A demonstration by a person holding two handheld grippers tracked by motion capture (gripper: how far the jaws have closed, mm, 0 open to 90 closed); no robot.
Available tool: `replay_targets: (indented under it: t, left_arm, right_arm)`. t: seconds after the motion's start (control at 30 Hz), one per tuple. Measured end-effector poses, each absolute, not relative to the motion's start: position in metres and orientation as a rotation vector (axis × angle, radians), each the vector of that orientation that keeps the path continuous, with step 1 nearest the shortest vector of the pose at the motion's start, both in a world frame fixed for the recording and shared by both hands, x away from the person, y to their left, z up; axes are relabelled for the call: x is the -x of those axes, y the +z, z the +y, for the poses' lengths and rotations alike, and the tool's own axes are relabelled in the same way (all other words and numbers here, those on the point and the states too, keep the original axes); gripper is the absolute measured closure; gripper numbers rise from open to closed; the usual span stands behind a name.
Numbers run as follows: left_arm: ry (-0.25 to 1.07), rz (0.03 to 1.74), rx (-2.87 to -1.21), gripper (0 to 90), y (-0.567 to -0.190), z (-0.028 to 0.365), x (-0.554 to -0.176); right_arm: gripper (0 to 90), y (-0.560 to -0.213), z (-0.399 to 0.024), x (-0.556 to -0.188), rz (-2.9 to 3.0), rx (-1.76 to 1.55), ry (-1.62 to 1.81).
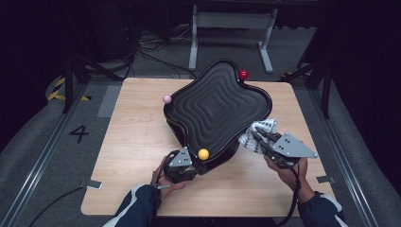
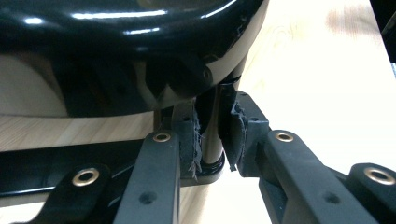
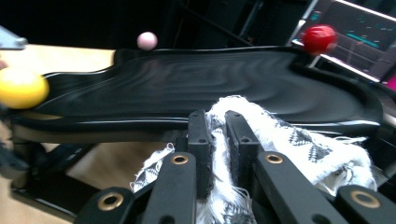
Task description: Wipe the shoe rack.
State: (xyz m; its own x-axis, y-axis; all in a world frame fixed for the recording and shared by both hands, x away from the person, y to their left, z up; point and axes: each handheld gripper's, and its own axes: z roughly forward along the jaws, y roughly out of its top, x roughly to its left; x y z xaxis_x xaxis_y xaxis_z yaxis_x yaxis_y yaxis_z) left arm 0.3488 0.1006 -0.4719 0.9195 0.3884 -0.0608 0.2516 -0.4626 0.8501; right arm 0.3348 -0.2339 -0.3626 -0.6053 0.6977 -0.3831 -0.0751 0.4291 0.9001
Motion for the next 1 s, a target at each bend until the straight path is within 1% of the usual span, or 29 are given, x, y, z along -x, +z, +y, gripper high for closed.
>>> replay_targets:
  t: [0.23, 0.33, 0.5, 0.67, 1.0]
  left_arm:
    - [0.158, 0.458, -2.085, 74.2, -0.471, 0.109, -0.352]
    - [0.15, 0.457, -2.083, 74.1, -0.471, 0.111, -0.353]
    - [0.149, 0.458, -2.08, 74.1, -0.472, 0.111, -0.353]
    - [0.139, 0.464, -2.08, 73.9, -0.472, 0.112, -0.353]
    - [0.139, 0.466, -2.068, 73.8, -0.473, 0.11, -0.354]
  right_arm:
    - [82.4, -0.349, -0.255, -0.344, 1.839, -0.582, 1.241]
    - [82.3, -0.339, -0.265, -0.353, 1.821, -0.605, 1.217]
    - [82.3, -0.332, -0.272, -0.367, 1.823, -0.631, 1.208]
    - [82.3, -0.332, -0.268, -0.365, 1.83, -0.591, 1.209]
    - [82.2, -0.347, -0.241, -0.347, 1.923, -0.452, 1.205]
